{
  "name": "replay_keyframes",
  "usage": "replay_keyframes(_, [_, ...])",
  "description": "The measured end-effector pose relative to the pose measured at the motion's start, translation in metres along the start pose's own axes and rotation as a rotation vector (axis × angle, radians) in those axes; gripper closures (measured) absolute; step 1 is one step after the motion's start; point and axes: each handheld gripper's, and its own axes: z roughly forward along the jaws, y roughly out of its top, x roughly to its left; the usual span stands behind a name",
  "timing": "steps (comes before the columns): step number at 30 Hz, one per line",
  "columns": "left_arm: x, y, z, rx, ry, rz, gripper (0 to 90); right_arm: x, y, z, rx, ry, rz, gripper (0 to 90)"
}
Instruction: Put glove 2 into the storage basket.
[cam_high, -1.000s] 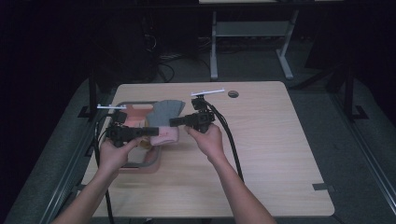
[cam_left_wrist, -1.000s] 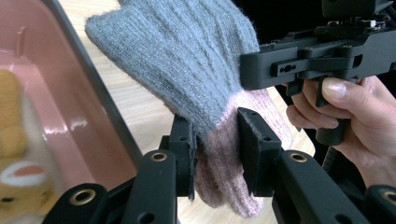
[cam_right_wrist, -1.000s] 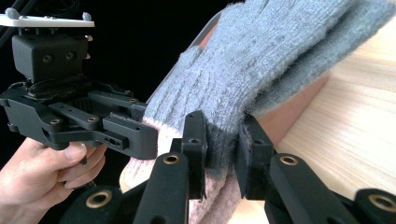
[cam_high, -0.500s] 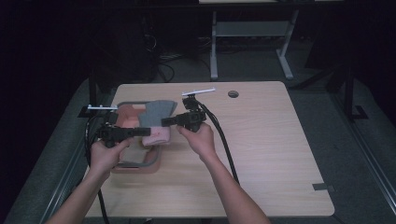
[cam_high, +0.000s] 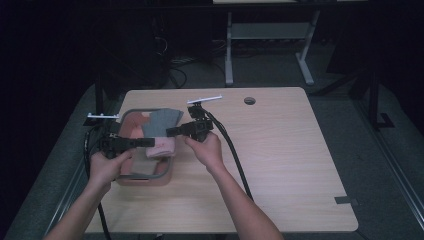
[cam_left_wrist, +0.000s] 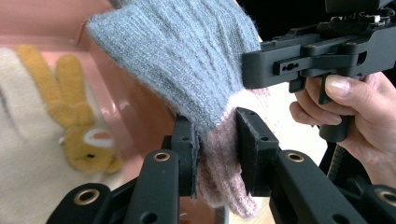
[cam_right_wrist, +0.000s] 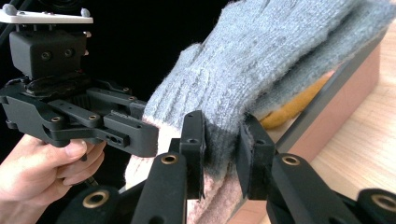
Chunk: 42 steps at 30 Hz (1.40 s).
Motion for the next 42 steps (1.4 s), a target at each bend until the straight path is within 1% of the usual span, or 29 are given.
replay_keyframes(3, [0.003, -0.001, -0.002, 0.001, 0.006, 0.006, 71.1, 0.0, 0.0, 0.005, 0.001, 0.003, 0.003, 74.2])
replay_keyframes(5, [0.005, -0.002, -0.003, -0.002, 0.01, -0.004, 71.1, 0.0, 0.001, 0.008, 0.003, 0.003, 0.006, 74.2])
replay_keyframes(6, [0.006, -0.002, -0.004, -0.003, 0.01, 0.002, 71.1, 0.0, 0.001, 0.009, 0.002, 0.005, 0.008, 74.2])
replay_keyframes(7, [0.006, -0.002, -0.005, -0.006, 0.014, -0.008, 71.1, 0.0, 0.001, 0.01, 0.004, 0.006, 0.006, 74.2])
replay_keyframes(9, [0.009, -0.003, -0.007, -0.007, 0.015, 0.0, 71.2, 0.001, 0.002, 0.013, 0.007, 0.009, 0.008, 74.2])
replay_keyframes(11, [0.011, -0.004, -0.01, -0.009, 0.017, -0.005, 71.2, 0.002, 0.003, 0.016, 0.01, 0.01, 0.009, 74.0])
replay_keyframes(12, [0.011, -0.004, -0.01, -0.011, 0.021, -0.016, 71.3, 0.002, 0.003, 0.017, 0.014, 0.01, 0.004, 74.0])
replay_keyframes(13, [0.012, -0.005, -0.011, -0.014, 0.02, -0.009, 71.3, 0.003, 0.003, 0.018, 0.012, 0.011, 0.008, 74.0])
replay_keyframes(15, [0.013, -0.006, -0.013, -0.014, 0.027, -0.013, 71.3, 0.003, 0.003, 0.021, 0.017, 0.013, 0.01, 74.0])
replay_keyframes(16, [0.014, -0.006, -0.013, -0.012, 0.033, -0.007, 71.3, 0.003, 0.004, 0.023, 0.019, 0.015, 0.01, 74.0])
replay_keyframes(17, [0.014, -0.006, -0.014, -0.013, 0.038, -0.014, 71.3, 0.002, 0.004, 0.025, 0.022, 0.015, 0.015, 73.9])
replay_keyframes(18, [0.016, -0.007, -0.015, -0.01, 0.039, -0.012, 71.3, 0.003, 0.003, 0.027, 0.025, 0.016, 0.019, 73.9])
replay_keyframes(21, [0.019, -0.008, -0.016, -0.011, 0.042, -0.019, 71.4, 0.002, 0.003, 0.031, 0.031, 0.018, 0.018, 73.9])
replay_keyframes(31, [0.025, -0.012, -0.018, -0.001, 0.061, -0.025, 71.7, 0.001, 0.004, 0.041, 0.058, 0.006, 0.009, 73.4])
replay_keyframes(35, [0.026, -0.012, -0.02, 0.003, 0.081, -0.013, 71.7, 0.001, 0.004, 0.045, 0.064, 0.006, 0.018, 72.9])
replay_keyframes(40, [0.03, -0.013, -0.021, 0.0, 0.086, -0.019, 71.8, 0.002, 0.005, 0.049, 0.071, 0.0, 0.007, 71.8])
replay_keyframes(42, [0.032, -0.015, -0.021, -0.002, 0.092, -0.023, 71.8, 0.003, 0.005, 0.049, 0.077, -0.014, -0.007, 71.5])
